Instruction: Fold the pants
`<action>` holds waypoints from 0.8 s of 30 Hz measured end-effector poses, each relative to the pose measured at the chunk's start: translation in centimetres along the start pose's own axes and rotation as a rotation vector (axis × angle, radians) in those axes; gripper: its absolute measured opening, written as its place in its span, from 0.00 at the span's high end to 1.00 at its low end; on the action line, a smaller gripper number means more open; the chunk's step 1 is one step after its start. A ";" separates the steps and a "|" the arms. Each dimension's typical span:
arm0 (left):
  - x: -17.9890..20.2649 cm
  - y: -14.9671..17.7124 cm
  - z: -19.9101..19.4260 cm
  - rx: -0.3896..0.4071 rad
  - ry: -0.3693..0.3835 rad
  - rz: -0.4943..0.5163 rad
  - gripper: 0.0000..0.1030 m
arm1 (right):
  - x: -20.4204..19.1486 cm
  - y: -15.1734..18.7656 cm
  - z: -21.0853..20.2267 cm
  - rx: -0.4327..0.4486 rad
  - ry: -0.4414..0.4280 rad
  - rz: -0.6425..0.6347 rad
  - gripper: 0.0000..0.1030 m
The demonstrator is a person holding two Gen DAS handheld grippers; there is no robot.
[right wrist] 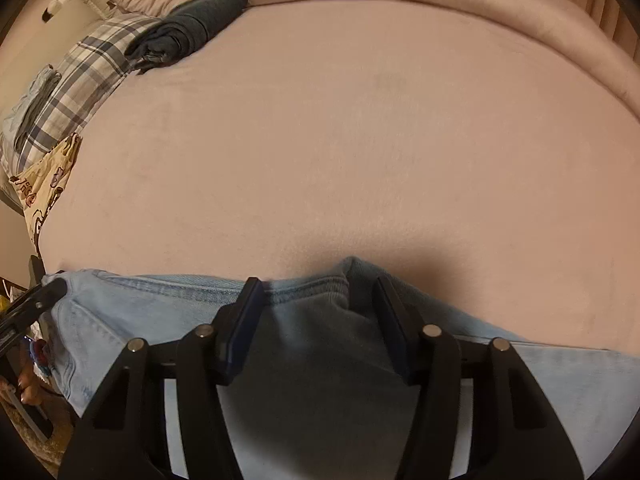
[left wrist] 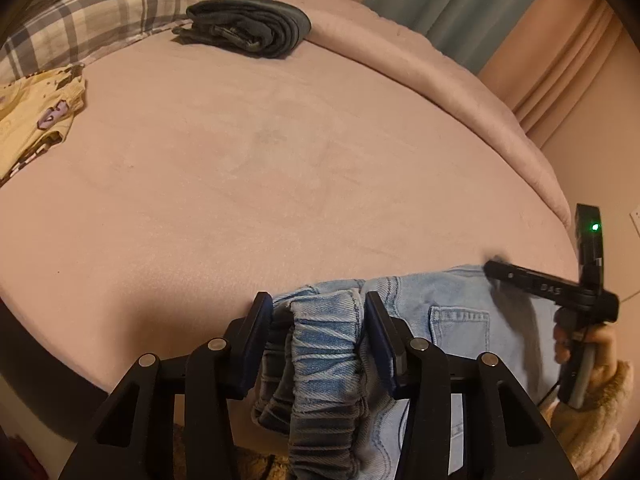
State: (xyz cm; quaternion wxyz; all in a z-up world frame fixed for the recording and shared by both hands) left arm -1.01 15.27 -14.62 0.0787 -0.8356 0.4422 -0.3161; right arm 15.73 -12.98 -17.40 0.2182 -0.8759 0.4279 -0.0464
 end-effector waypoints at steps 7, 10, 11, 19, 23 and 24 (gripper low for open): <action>0.5 -0.9 -1.2 0.058 0.008 -0.003 0.58 | 0.5 -0.1 -2.3 0.105 -0.030 0.076 0.91; 0.6 -1.5 -2.4 0.106 0.008 0.006 0.58 | 0.4 -0.9 -4.6 0.183 -0.022 0.081 0.91; 0.7 -1.6 -2.5 0.128 -0.010 0.017 0.58 | 0.2 -1.3 -5.0 0.205 -0.022 0.077 0.91; -0.9 -1.6 1.4 0.076 -0.108 0.046 0.57 | 0.1 -1.8 1.3 0.103 0.008 0.126 0.91; -0.9 -1.5 1.7 0.087 -0.119 0.058 0.57 | 0.4 -1.6 1.8 0.114 0.017 0.129 0.91; -1.0 -1.5 1.7 0.084 -0.120 0.054 0.57 | 0.3 -1.7 2.0 0.102 0.020 0.132 0.91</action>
Point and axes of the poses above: each gripper's, at about its wrist camera, not at the fingertips, and z roughly the way its jaws point, x to its right, y to its underside, the point moved 4 cm from there along z, roughly the way its jaws point, and after that the axes turned 12 degrees about -z, right-handed, at the moved point
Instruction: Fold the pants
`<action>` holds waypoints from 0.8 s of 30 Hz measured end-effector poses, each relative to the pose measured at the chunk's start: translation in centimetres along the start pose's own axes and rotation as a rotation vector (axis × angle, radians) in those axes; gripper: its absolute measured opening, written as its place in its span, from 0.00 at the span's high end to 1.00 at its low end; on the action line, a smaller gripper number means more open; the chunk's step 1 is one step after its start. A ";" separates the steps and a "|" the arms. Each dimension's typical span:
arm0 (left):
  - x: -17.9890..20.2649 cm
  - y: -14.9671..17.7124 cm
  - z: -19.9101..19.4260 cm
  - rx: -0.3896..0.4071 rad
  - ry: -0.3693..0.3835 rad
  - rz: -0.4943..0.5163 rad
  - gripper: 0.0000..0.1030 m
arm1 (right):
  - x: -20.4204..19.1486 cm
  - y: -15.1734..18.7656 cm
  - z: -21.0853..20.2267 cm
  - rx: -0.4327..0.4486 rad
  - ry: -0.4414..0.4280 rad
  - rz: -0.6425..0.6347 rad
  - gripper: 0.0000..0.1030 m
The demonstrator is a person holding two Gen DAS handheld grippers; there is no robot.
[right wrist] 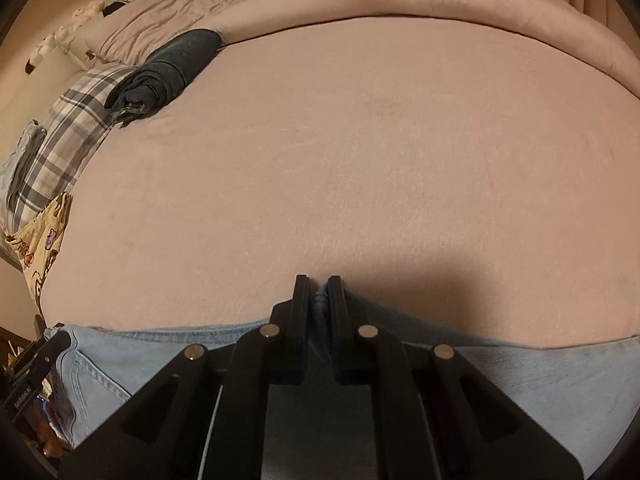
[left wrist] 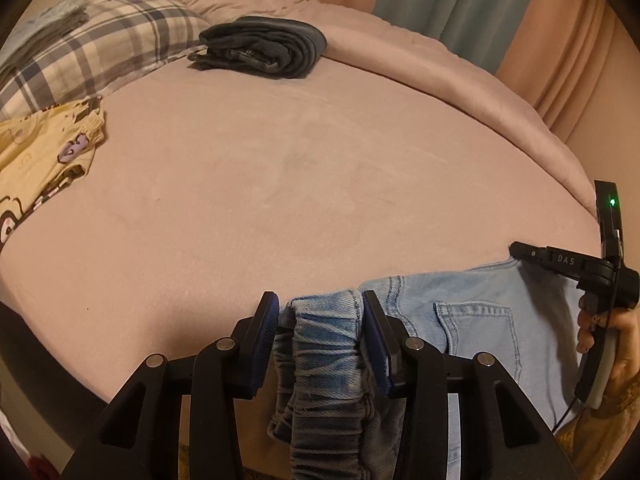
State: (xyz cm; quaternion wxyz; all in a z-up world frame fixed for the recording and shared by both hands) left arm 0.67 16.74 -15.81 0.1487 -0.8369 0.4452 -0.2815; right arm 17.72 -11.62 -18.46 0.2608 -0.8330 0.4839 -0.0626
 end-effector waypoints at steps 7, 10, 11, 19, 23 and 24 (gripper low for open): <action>0.0 0.4 -0.2 0.008 -0.006 0.002 0.56 | -0.9 -0.6 0.5 -0.016 0.101 -0.067 0.92; -0.1 0.4 -0.3 0.002 0.002 -0.007 0.56 | -0.5 -0.5 0.5 -0.013 0.118 -0.065 0.92; -0.1 0.5 -0.3 0.004 0.001 -0.008 0.56 | -0.5 -0.5 0.5 -0.012 0.122 -0.065 0.92; 0.4 -0.2 -1.8 0.018 0.002 -0.045 0.57 | -0.1 -0.4 0.4 -0.006 0.110 -0.060 0.92; 2.2 -0.7 -4.3 0.073 0.005 -0.008 0.57 | -0.4 -0.4 0.5 -0.002 0.134 -0.070 0.91; 2.4 -0.9 -4.7 0.080 0.009 -0.007 0.57 | -0.6 -0.4 0.5 -0.002 0.139 -0.075 0.91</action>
Point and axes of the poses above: each gripper's, at about its wrist camera, not at the fingertips, and z roughly the way its jaws point, x to its right, y to its underside, the point moved 4 cm from there along z, roughly the way its jaws point, and after that the axes turned 12 degrees about -z, right-handed, at the moved point
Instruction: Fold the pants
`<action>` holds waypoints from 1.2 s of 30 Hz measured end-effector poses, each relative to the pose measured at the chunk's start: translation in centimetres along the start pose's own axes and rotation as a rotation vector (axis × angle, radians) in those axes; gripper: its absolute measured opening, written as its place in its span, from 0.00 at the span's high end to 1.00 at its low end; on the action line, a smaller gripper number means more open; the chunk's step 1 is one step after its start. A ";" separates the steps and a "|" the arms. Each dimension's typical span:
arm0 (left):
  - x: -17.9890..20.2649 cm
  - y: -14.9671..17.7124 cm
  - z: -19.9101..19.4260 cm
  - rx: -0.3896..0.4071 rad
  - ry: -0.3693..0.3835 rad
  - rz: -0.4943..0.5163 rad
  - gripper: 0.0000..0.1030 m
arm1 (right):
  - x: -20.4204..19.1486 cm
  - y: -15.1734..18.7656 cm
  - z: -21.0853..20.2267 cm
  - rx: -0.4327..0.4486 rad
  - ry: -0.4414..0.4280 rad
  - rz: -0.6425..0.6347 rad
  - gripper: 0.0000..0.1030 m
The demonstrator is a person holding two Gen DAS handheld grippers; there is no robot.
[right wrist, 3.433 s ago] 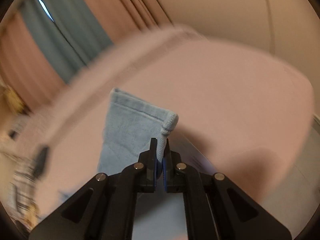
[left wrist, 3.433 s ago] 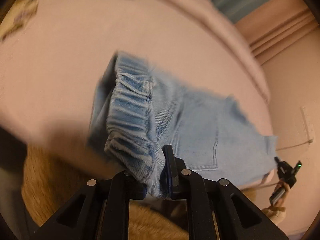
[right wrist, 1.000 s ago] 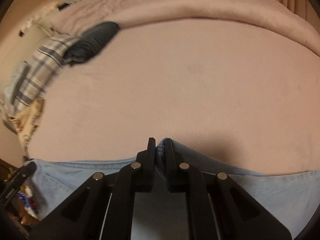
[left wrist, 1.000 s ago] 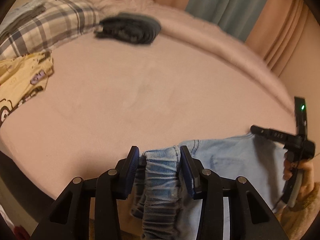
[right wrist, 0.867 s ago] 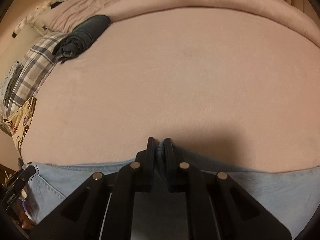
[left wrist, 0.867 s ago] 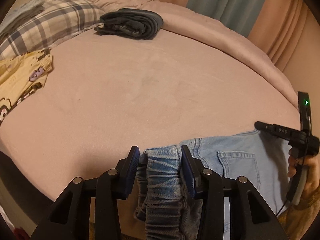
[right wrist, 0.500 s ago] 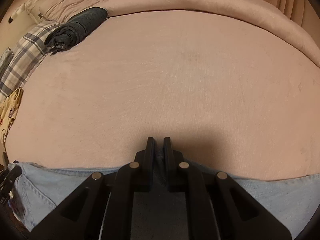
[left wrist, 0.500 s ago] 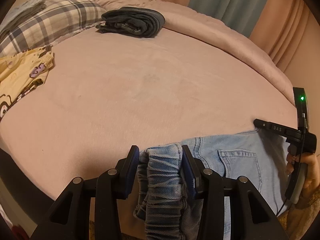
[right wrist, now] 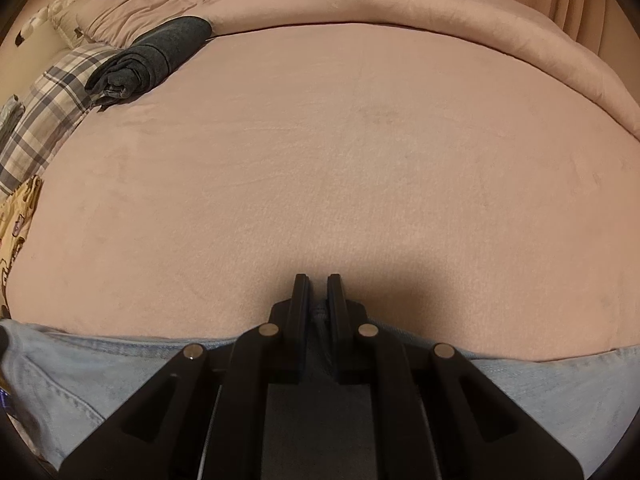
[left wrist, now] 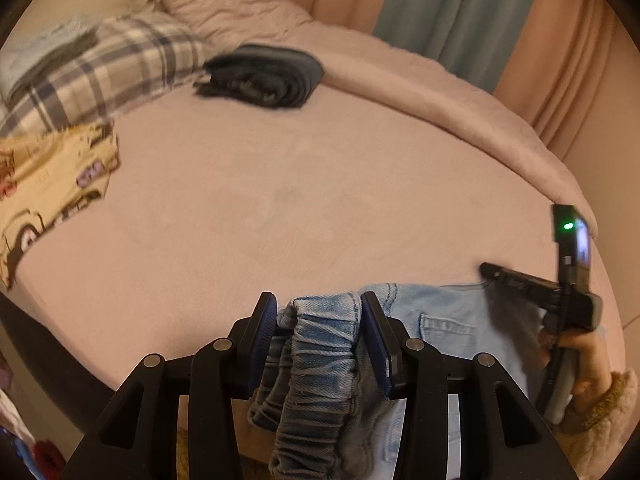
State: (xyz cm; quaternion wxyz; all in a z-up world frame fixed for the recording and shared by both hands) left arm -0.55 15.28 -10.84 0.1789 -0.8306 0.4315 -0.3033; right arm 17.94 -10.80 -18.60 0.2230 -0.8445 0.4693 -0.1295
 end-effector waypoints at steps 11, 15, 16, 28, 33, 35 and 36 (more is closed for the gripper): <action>1.9 -0.9 -1.1 -0.032 0.130 -0.007 0.57 | -0.2 0.0 0.0 0.004 0.016 -0.007 0.91; 4.1 1.1 1.8 -0.117 0.121 0.062 0.57 | -0.2 0.0 0.1 0.005 0.016 -0.006 0.91; 4.2 1.4 2.9 -0.156 0.135 0.054 0.57 | -0.2 0.0 0.1 0.006 0.013 -0.005 0.91; 2.4 2.7 6.0 -0.150 0.028 0.035 0.90 | -0.3 0.2 0.1 0.029 0.011 -0.017 0.91; 2.0 2.9 6.7 -0.142 0.009 0.062 0.92 | -0.2 0.2 0.1 0.030 0.006 -0.008 0.92; 2.2 2.9 7.0 -0.139 -0.001 0.075 0.92 | -0.2 0.1 0.1 0.030 0.007 -0.005 0.92; 2.2 2.9 7.0 -0.138 -0.004 0.077 0.92 | -0.3 0.1 0.1 0.030 0.008 -0.007 0.92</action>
Point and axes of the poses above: each gripper's, at about its wrist camera, not at the fingertips, and z roughly the way its jaws point, x to its right, y to its underside, the point moved 4 cm from there along z, roughly the way its jaws point, and after that the axes turned 12 degrees about -z, right-handed, at the moved point
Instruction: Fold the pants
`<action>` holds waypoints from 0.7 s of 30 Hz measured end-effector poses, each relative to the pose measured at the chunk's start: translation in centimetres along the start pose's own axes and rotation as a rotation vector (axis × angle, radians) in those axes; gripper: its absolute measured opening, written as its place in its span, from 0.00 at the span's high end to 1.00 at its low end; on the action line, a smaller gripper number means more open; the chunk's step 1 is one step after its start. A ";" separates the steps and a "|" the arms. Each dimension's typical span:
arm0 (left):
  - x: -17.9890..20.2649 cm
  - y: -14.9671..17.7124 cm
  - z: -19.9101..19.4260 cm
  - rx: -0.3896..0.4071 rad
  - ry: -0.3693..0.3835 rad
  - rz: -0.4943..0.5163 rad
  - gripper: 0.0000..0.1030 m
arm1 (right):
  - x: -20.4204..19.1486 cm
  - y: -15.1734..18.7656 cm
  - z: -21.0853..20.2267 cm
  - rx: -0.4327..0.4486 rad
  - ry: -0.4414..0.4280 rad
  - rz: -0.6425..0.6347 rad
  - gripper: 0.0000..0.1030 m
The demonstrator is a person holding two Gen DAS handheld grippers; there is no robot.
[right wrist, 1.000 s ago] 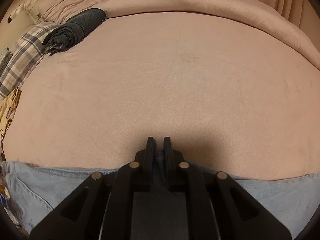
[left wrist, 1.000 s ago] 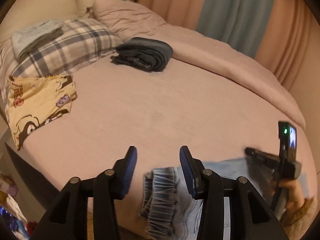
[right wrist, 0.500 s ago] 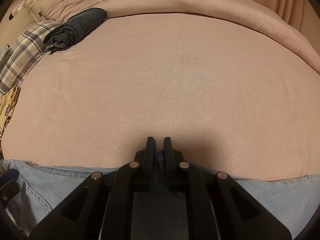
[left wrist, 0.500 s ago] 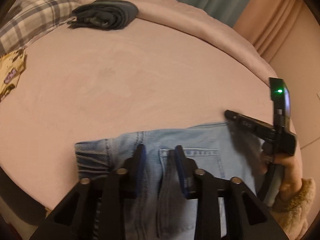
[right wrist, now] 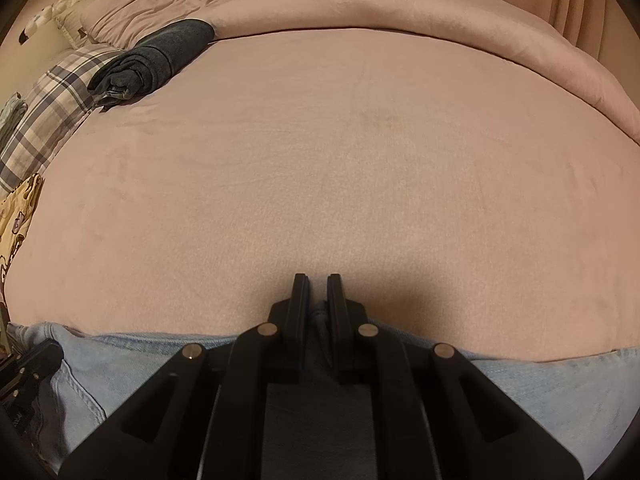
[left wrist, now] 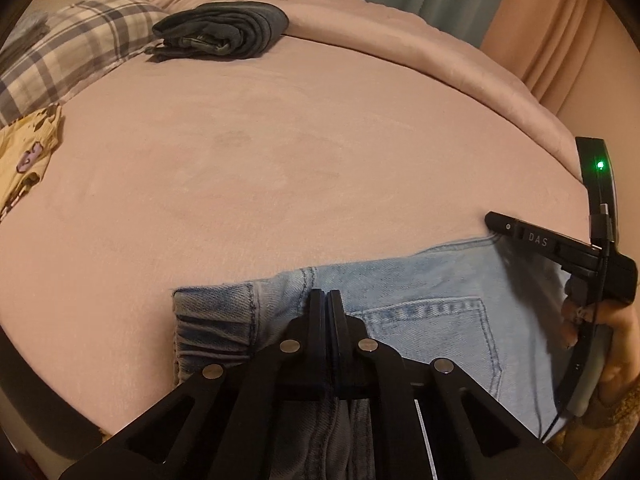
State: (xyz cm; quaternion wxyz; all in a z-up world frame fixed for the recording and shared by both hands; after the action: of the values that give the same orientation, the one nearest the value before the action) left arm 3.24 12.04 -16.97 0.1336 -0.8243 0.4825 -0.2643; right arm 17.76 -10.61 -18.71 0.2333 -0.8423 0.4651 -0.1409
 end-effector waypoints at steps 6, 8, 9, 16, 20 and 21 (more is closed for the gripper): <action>-0.5 -0.1 0.0 -0.005 0.028 -0.017 0.92 | 0.0 -0.2 0.0 -0.003 -0.005 0.001 0.91; -0.4 -0.1 0.0 -0.005 0.024 -0.013 0.92 | 0.2 -0.4 -0.1 -0.015 -0.021 0.000 0.91; -0.4 -0.2 0.0 -0.004 0.022 -0.010 0.92 | 0.4 -0.6 -0.4 -0.023 -0.034 0.021 0.90; -0.5 -0.1 -0.1 0.002 0.023 -0.010 0.92 | 0.6 -0.6 -6.4 0.061 -0.042 0.044 0.84; -0.3 0.0 -0.1 0.008 0.016 -0.007 0.92 | -1.2 0.6 -9.5 0.110 -0.069 -0.010 0.83; -0.4 0.1 -0.1 0.010 0.016 -0.010 0.92 | -2.0 1.2 -9.7 0.104 -0.096 -0.028 0.83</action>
State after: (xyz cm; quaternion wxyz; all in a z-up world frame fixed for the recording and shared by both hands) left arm 2.99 12.33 -17.00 0.1323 -0.8238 0.4782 -0.2741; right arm 11.44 -11.98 -11.17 0.2969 -0.8411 0.4337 -0.1277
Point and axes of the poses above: each gripper's, at about its wrist camera, not at the fingertips, and z roughly the way its jaws point, x to its right, y to its underside, the point moved 4 cm from there along z, roughly the way its jaws point, and after that the axes turned 12 degrees about -z, right-handed, at the moved point
